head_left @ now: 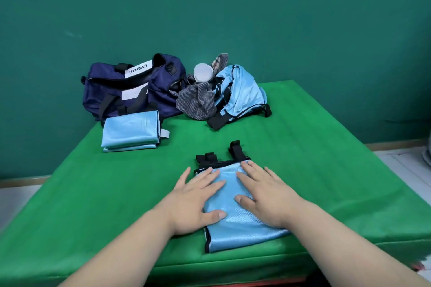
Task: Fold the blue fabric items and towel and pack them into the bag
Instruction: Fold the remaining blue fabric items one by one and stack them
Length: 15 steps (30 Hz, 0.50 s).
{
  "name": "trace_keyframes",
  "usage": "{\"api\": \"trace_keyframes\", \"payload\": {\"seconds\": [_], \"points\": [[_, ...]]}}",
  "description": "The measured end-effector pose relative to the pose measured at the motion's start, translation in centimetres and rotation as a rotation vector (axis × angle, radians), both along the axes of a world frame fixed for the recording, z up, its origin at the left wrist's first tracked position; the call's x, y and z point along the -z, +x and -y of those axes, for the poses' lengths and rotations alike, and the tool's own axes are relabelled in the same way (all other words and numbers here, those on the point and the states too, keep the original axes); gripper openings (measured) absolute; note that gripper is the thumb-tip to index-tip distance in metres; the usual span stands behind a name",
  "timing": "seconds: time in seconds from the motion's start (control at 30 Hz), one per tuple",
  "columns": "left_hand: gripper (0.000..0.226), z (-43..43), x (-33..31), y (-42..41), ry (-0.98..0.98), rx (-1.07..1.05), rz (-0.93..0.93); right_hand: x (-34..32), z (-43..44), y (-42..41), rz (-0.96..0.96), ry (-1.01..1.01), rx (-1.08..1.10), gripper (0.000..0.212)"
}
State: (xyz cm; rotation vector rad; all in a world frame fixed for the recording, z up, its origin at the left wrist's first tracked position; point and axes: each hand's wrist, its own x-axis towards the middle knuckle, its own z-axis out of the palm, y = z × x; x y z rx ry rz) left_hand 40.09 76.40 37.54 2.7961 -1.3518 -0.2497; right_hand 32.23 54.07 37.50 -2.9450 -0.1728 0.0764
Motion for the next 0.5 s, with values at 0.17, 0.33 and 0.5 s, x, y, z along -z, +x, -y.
{"api": "trace_keyframes", "payload": {"seconds": [0.17,0.33,0.5], "points": [[0.088,-1.0,1.2,1.1,-0.087,0.032,-0.021,0.4,0.6,0.1,-0.021,0.016,0.007,0.078],[0.083,-1.0,1.6,1.6,-0.192,0.003,-0.083,-0.2,0.4,0.7,-0.051,0.026,0.021,0.076],[0.072,-1.1,2.0,1.7,-0.239,-0.004,-0.102,-1.2,-1.6,0.3,0.009,-0.044,0.074,0.084]]}}
